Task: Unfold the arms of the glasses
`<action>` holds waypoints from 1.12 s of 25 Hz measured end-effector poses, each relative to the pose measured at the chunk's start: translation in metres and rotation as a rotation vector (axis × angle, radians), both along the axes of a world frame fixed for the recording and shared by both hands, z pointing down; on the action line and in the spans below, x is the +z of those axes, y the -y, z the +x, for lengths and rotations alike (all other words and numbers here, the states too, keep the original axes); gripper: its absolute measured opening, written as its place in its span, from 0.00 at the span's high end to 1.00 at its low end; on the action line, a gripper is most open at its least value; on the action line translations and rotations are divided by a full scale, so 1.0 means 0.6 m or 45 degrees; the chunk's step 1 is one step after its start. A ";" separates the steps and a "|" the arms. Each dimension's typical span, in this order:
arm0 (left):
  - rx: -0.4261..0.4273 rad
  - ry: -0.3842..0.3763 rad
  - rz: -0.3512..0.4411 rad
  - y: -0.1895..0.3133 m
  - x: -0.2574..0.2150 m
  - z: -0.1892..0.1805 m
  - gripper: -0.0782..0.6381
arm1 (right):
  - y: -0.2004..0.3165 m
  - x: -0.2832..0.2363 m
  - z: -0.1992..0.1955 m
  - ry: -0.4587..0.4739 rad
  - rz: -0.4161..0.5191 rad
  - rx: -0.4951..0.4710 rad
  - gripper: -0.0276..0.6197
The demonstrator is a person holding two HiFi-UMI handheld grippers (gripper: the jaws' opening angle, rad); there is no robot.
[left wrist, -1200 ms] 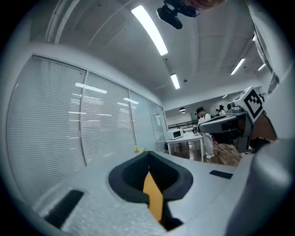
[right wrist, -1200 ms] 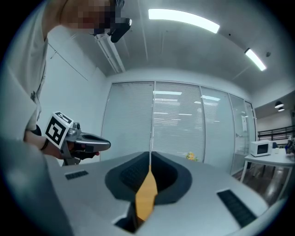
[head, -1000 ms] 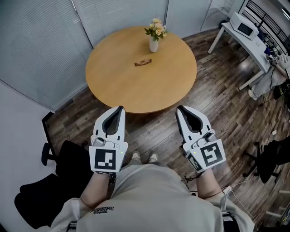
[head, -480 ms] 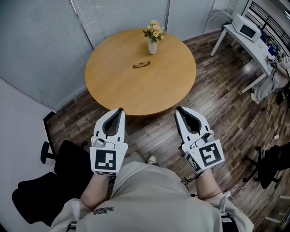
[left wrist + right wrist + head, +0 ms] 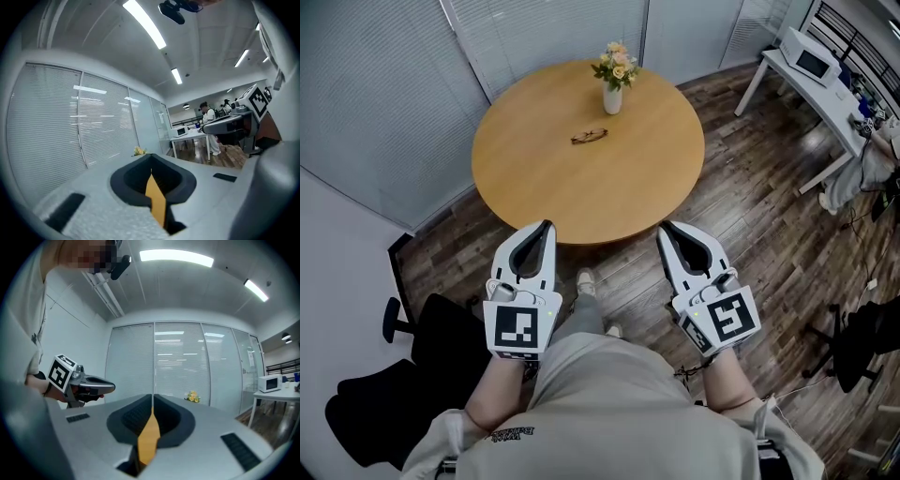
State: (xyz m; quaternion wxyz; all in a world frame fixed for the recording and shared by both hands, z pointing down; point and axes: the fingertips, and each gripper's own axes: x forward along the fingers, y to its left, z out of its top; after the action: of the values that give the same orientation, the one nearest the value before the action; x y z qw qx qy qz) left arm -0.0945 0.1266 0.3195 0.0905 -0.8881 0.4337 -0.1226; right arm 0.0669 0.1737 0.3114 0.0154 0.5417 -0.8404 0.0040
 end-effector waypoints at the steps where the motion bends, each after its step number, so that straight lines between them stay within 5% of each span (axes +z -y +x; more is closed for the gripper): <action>1: 0.004 -0.001 0.000 0.007 0.001 0.002 0.86 | 0.007 0.003 -0.001 -0.006 -0.004 -0.002 0.90; 28: 0.068 0.004 -0.069 0.335 0.031 -0.014 0.86 | 0.334 0.019 -0.036 -0.047 -0.085 0.022 0.90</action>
State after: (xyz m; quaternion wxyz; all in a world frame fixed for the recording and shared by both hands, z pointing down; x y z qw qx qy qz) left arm -0.1030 -0.0741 0.3381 0.0706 -0.9013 0.4060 -0.1333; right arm 0.0451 -0.0269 0.3226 0.0490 0.5481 -0.8347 0.0223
